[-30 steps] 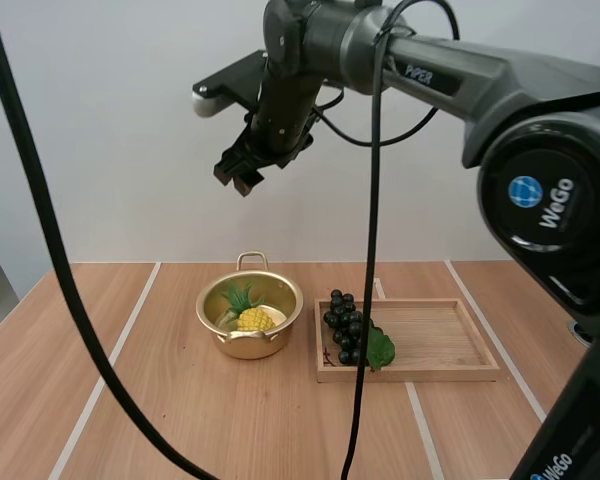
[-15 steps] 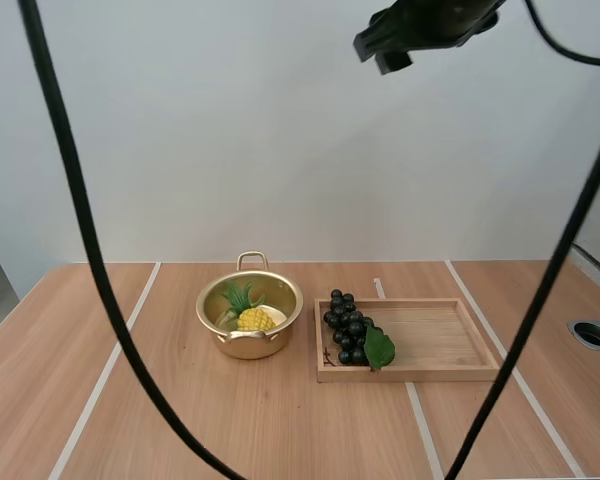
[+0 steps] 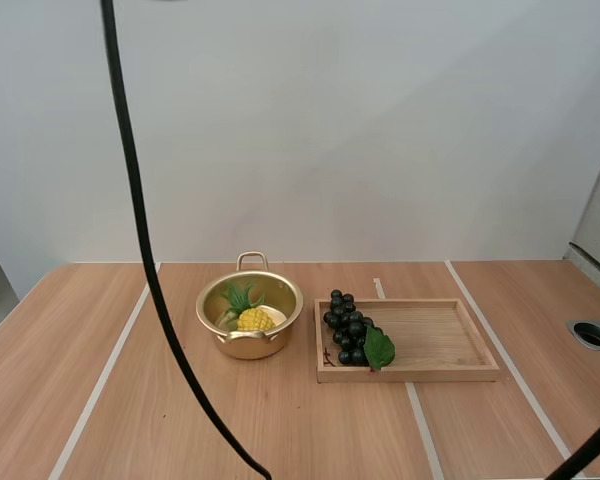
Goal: Open the pot, put the pineapple inside, and close it
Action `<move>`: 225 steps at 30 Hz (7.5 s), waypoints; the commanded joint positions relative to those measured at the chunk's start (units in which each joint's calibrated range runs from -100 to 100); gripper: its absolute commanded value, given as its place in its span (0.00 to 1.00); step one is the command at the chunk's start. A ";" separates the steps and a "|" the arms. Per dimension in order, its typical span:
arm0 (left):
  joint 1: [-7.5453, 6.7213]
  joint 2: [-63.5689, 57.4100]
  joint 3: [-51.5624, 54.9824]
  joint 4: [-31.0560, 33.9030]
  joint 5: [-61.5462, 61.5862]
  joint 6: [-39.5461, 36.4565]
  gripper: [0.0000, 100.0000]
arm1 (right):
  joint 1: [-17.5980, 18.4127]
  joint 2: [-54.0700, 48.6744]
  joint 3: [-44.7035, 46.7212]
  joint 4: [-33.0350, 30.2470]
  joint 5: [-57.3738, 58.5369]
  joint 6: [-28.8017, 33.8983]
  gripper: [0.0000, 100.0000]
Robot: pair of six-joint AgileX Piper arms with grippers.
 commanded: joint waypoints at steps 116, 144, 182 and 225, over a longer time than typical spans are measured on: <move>-0.14 33.87 54.56 -11.95 -36.38 12.12 1.00 | -0.45 -2.00 49.98 -1.99 -41.42 0.63 0.00; -0.14 -17.41 47.46 -6.69 -30.18 6.36 0.00 | -0.45 -5.24 49.98 1.02 -46.21 3.01 0.00; 1.89 -65.15 80.34 25.29 -56.50 -37.13 0.00 | -2.32 -54.46 56.09 8.17 -54.19 2.82 0.00; 1.74 -65.15 124.48 21.92 -71.84 -35.16 0.00 | -1.28 -54.46 101.71 0.45 -47.99 2.82 0.00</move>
